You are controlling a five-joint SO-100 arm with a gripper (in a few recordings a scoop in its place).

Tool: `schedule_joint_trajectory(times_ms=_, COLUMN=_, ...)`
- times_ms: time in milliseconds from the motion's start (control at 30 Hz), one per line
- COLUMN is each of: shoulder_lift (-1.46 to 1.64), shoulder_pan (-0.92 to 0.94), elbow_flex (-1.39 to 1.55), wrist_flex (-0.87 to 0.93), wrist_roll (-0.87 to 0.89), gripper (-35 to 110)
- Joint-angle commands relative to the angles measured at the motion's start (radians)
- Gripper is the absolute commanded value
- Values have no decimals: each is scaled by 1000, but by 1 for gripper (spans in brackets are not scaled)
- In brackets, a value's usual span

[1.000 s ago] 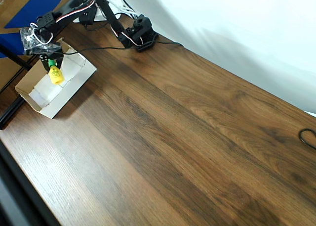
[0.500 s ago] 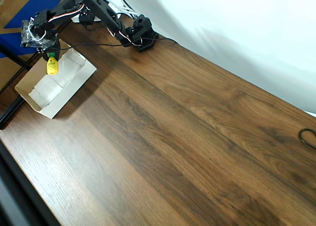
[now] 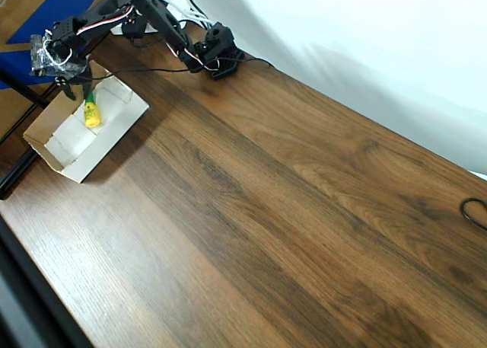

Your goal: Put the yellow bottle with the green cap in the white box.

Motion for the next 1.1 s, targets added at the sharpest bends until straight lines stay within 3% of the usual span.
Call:
schedule_joint_trajectory(times_ms=0, shoulder_lift=166, shoulder_pan=-29, elbow_flex=35, wrist_flex=-21, wrist_roll=-3, gripper=0)
schedule_joint_trajectory(times_ms=333, shoulder_lift=568, shoulder_pan=-232, elbow_flex=339, wrist_flex=-49, wrist_roll=-26, gripper=0)
schedule_joint_trajectory(times_ms=667, shoulder_lift=1279, shoulder_pan=-451, elbow_flex=957, wrist_flex=-155, wrist_roll=-132, gripper=0)
schedule_joint_trajectory(times_ms=867, shoulder_lift=1759, shoulder_pan=-512, elbow_flex=1282, wrist_flex=-74, wrist_roll=-146, gripper=0)
schedule_joint_trajectory(times_ms=1067, shoulder_lift=2013, shoulder_pan=-532, elbow_flex=1424, wrist_flex=74, wrist_roll=-153, gripper=0)
